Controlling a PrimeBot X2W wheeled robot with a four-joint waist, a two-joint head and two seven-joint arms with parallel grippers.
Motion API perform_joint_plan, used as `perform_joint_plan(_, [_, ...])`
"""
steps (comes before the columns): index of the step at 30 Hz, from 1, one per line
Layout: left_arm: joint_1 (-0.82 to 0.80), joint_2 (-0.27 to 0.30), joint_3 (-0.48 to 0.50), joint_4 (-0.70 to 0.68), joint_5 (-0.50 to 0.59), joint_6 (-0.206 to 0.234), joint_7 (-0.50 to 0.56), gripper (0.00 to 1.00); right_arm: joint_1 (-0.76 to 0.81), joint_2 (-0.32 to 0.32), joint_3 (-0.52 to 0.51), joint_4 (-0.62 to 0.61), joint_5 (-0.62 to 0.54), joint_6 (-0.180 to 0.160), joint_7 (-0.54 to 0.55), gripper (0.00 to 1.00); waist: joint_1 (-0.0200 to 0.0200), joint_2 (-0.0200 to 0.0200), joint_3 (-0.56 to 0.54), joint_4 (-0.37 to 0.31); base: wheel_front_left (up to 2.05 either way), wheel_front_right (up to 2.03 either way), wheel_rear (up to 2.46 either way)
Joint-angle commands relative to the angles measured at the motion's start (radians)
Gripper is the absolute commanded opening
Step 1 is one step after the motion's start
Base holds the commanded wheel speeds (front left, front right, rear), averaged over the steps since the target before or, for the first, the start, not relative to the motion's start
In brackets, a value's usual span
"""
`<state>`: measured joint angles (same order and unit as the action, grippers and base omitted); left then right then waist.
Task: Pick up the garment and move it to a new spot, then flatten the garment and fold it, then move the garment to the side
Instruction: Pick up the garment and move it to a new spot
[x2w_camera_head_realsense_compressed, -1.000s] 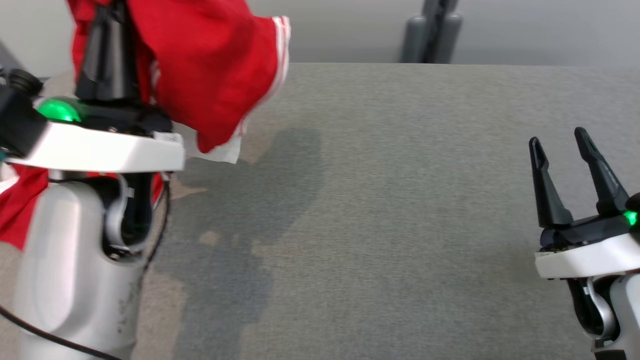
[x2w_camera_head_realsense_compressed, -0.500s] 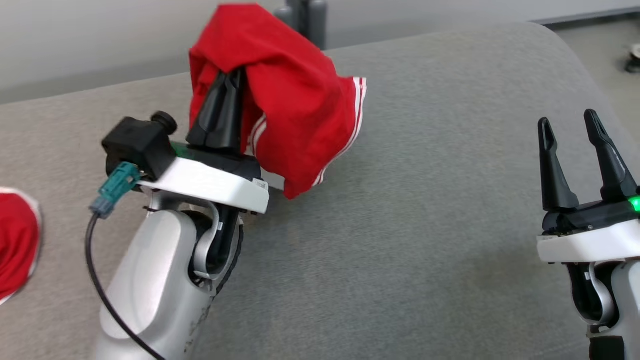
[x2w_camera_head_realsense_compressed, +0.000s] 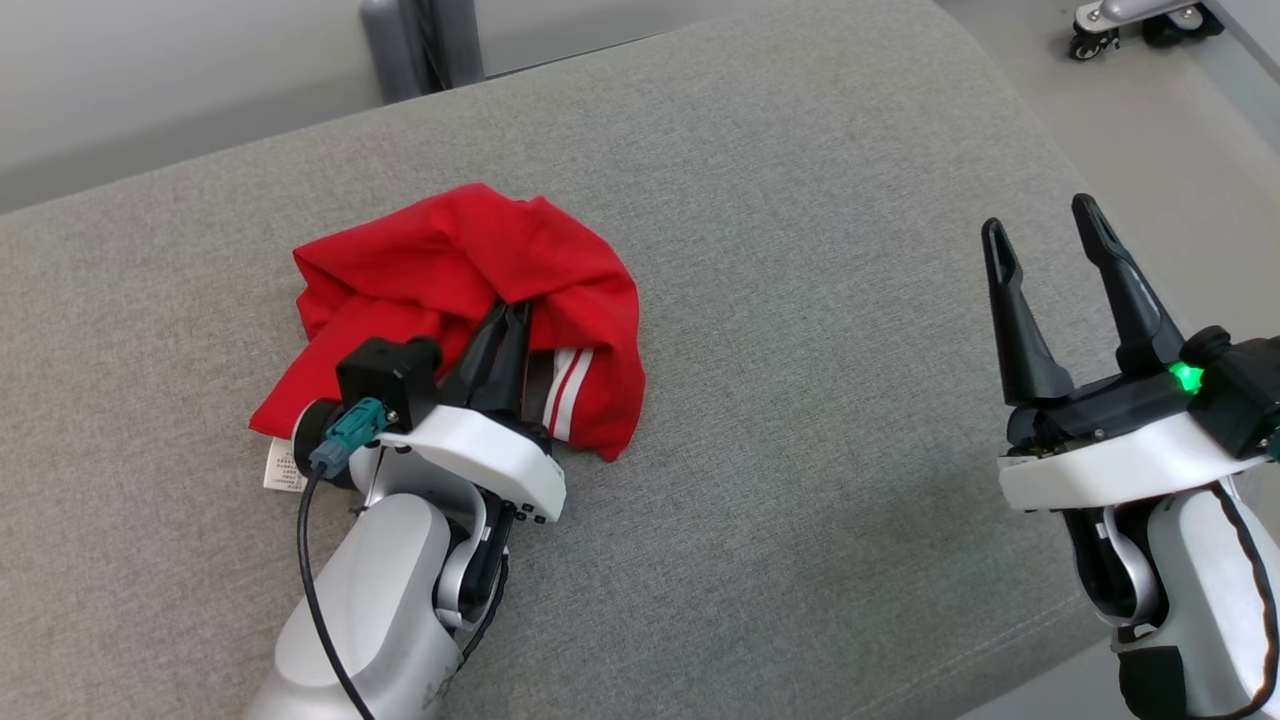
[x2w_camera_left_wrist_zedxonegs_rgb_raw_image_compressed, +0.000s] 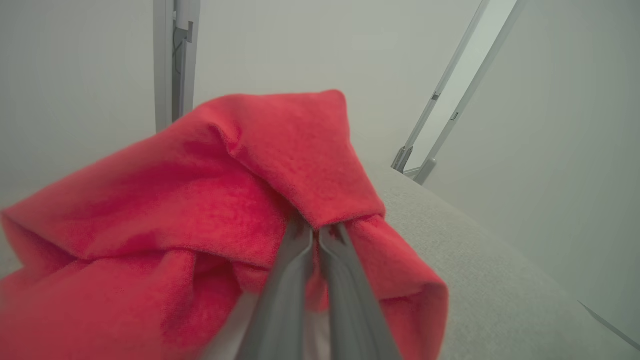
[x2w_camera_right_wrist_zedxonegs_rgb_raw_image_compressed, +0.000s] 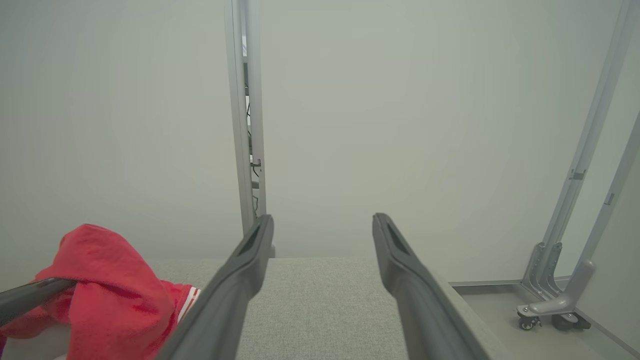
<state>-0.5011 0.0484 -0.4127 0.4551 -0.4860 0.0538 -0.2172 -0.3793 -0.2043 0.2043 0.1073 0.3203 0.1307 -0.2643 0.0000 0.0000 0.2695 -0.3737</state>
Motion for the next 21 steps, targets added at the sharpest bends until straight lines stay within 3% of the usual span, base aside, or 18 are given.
perform_joint_plan(1, [-0.002, 0.007, -0.007, 0.03, 0.0, -0.001, -0.014, 1.0, -0.003, 0.0, 0.005, 0.006, -0.004, 0.0, -0.001, 1.0, 0.0, 0.0, -0.008, -0.007, 0.0, 0.0, 0.0])
perform_joint_plan(9, [0.007, 0.016, 0.034, 0.062, -0.02, 0.007, -0.042, 1.0, -0.007, 0.008, 0.013, 0.026, -0.011, 0.0, -0.001, 1.0, 0.0, 0.0, -0.05, -0.018, 0.0, 0.0, 0.0])
perform_joint_plan(21, [0.096, 0.043, 0.208, -0.198, 0.053, 0.057, -0.048, 1.0, 0.019, -0.01, 0.015, 0.025, -0.018, 0.0, -0.001, 1.0, 0.0, 0.0, -0.09, 0.031, 0.0, 0.0, 0.0])
